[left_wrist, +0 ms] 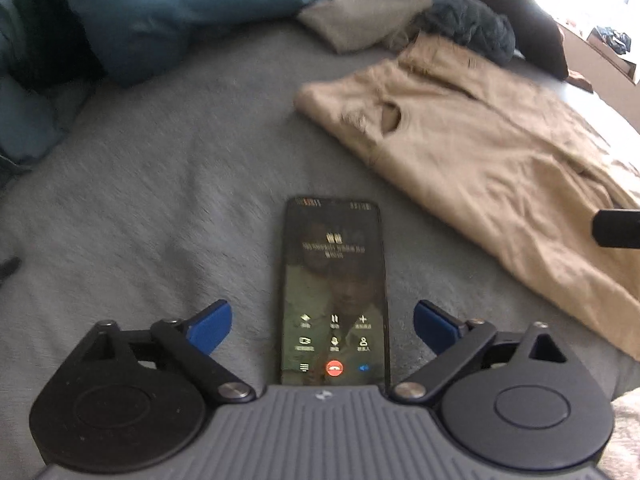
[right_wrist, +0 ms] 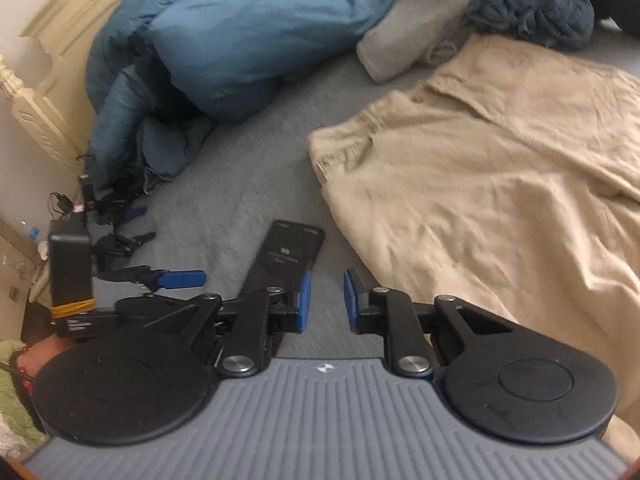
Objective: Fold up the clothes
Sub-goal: 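Close the left gripper around the black smartphone on the bed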
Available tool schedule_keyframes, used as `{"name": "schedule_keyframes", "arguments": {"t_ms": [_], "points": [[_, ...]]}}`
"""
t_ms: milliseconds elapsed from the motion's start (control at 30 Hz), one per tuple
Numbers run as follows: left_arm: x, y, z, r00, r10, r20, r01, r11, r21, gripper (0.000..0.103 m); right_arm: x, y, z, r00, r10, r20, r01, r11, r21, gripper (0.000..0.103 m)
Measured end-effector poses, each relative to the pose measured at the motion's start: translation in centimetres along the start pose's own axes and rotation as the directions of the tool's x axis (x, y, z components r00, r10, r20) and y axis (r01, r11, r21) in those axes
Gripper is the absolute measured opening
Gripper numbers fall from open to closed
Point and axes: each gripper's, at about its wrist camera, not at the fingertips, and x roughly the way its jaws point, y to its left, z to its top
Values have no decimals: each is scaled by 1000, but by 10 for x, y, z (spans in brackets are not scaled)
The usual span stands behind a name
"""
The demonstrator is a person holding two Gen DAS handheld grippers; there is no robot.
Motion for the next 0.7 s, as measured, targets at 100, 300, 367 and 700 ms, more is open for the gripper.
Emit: {"name": "schedule_keyframes", "arguments": {"t_ms": [100, 300, 367, 700], "points": [[14, -4, -3, 1000, -4, -19, 4, 1000, -1, 95, 7, -7, -4, 999, -26, -32, 27, 999, 22, 17], [32, -10, -5, 998, 32, -57, -29, 998, 55, 95, 14, -18, -10, 996, -58, -64, 62, 996, 62, 17], [38, -12, -4, 997, 51, -64, -46, 996, 73, 95, 16, -20, -12, 996, -60, -68, 65, 995, 74, 17], [49, -19, 0, 994, 78, -74, -70, 991, 110, 103, 19, -22, -16, 995, -64, -77, 72, 992, 107, 17]]}}
